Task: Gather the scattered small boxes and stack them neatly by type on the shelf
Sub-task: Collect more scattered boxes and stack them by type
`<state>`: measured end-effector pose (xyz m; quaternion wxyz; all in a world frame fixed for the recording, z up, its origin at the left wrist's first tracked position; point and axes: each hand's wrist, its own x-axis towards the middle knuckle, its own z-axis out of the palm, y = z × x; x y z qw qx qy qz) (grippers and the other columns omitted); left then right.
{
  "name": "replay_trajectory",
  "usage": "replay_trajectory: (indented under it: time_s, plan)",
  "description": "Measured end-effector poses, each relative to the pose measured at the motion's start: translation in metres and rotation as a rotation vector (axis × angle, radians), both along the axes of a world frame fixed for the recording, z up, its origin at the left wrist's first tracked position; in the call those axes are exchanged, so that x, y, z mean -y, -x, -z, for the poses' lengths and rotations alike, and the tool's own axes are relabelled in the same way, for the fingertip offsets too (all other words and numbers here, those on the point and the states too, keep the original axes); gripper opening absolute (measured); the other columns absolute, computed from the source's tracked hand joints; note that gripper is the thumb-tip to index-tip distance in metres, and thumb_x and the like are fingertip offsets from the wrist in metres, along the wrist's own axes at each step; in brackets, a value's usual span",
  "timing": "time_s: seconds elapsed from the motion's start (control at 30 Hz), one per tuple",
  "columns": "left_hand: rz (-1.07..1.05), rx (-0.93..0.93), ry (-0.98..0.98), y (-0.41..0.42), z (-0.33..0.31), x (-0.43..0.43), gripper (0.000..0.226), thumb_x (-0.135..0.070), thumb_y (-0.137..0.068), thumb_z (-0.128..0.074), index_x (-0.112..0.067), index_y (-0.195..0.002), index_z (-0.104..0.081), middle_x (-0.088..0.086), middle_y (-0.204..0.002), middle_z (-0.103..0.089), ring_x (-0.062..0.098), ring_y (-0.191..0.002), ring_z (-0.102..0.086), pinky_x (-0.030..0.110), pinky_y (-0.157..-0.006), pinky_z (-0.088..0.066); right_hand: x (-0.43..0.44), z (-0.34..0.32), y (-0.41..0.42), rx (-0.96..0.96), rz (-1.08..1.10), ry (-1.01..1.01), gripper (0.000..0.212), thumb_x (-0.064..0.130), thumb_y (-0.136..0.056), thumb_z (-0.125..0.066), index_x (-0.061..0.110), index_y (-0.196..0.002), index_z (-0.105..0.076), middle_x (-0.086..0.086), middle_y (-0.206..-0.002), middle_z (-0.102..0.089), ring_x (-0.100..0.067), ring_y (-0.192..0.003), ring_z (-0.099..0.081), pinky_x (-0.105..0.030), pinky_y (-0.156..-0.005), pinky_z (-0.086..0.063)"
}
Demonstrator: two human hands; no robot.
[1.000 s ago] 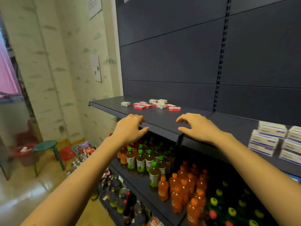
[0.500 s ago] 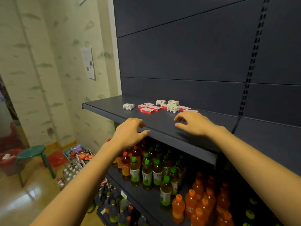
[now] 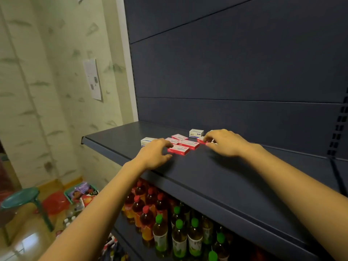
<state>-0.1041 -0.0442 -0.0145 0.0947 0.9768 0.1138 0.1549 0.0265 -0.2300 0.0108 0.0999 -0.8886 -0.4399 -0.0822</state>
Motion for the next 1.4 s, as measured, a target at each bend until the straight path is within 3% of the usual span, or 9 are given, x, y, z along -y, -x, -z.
replay_trajectory:
  time_s: [0.17,0.47,0.67,0.8,0.93,1.03,1.17,1.4]
  plan:
    - [0.120,-0.110,-0.003,-0.039,0.003,-0.029,0.048,-0.028,-0.088,-0.059,-0.014,-0.132,-0.047,0.006,-0.139,-0.047,0.020,-0.127,-0.039,0.036,-0.109,-0.031,-0.021,0.004,-0.022,-0.001,0.035,0.036,0.031,0.032,-0.094,-0.045,0.024,-0.123,-0.053,0.000,-0.132,-0.053,-0.020,-0.112,-0.053,-0.036,-0.087,-0.049]
    - [0.413,-0.224,0.031,-0.087,0.004,-0.081,0.042,-0.036,-0.084,-0.063,-0.021,-0.122,-0.054,0.000,-0.125,-0.049,0.012,-0.113,-0.037,0.022,-0.095,-0.030,-0.052,0.008,-0.045,-0.045,0.201,0.074,0.034,0.034,-0.093,-0.047,0.024,-0.126,-0.050,0.001,-0.131,-0.053,-0.019,-0.113,-0.052,-0.033,-0.087,-0.045]
    - [0.560,-0.153,0.006,-0.094,-0.004,-0.103,0.042,-0.038,-0.083,-0.063,-0.018,-0.118,-0.052,-0.001,-0.120,-0.049,0.013,-0.113,-0.040,0.030,-0.101,-0.036,-0.071,0.015,-0.039,-0.040,0.311,0.090,0.043,0.043,-0.090,-0.050,0.020,-0.127,-0.050,-0.003,-0.131,-0.054,-0.022,-0.116,-0.052,-0.037,-0.091,-0.045]
    - [0.628,0.016,0.020,-0.090,-0.018,-0.118,0.037,-0.037,-0.081,-0.066,-0.018,-0.111,-0.054,0.000,-0.113,-0.052,0.015,-0.105,-0.048,0.036,-0.096,-0.041,-0.084,0.025,-0.035,0.149,0.363,0.134,0.049,0.054,-0.087,-0.047,0.018,-0.118,-0.058,-0.007,-0.118,-0.062,-0.025,-0.109,-0.054,-0.039,-0.093,-0.039]
    - [0.636,0.076,0.052,-0.089,-0.028,-0.125,0.037,-0.036,-0.080,-0.067,-0.018,-0.109,-0.053,-0.004,-0.108,-0.047,0.011,-0.095,-0.049,0.026,-0.082,-0.043,-0.094,0.032,-0.030,0.133,0.385,0.191,0.038,0.058,-0.087,-0.044,0.021,-0.083,-0.053,-0.007,-0.104,-0.063,-0.026,-0.102,-0.053,-0.039,-0.090,-0.034]
    - [0.635,0.092,0.039,-0.092,-0.027,-0.125,0.039,-0.035,-0.080,-0.066,-0.017,-0.112,-0.052,-0.004,-0.111,-0.046,0.008,-0.096,-0.047,0.020,-0.078,-0.038,-0.096,0.035,-0.023,0.144,0.419,0.200,0.046,0.058,-0.087,-0.044,0.016,-0.098,-0.058,-0.007,-0.112,-0.061,-0.024,-0.107,-0.050,-0.039,-0.095,-0.032]
    - [0.663,0.119,0.013,-0.096,-0.028,-0.114,0.042,-0.033,-0.079,-0.068,-0.016,-0.114,-0.052,0.000,-0.117,-0.048,0.009,-0.098,-0.047,0.021,-0.080,-0.040,-0.077,0.033,-0.007,0.157,0.476,0.100,0.051,0.056,-0.087,-0.047,0.016,-0.118,-0.053,-0.005,-0.125,-0.055,-0.023,-0.114,-0.048,-0.038,-0.094,-0.036]
    - [0.841,0.205,0.005,-0.107,-0.040,-0.045,0.038,-0.035,-0.077,-0.070,-0.016,-0.106,-0.056,0.001,-0.108,-0.052,0.011,-0.089,-0.048,0.022,-0.075,-0.036,0.014,0.020,0.041,0.166,0.678,-0.070,0.048,0.055,-0.085,-0.050,0.022,-0.120,-0.049,0.001,-0.122,-0.052,-0.018,-0.112,-0.046,-0.034,-0.079,-0.041]
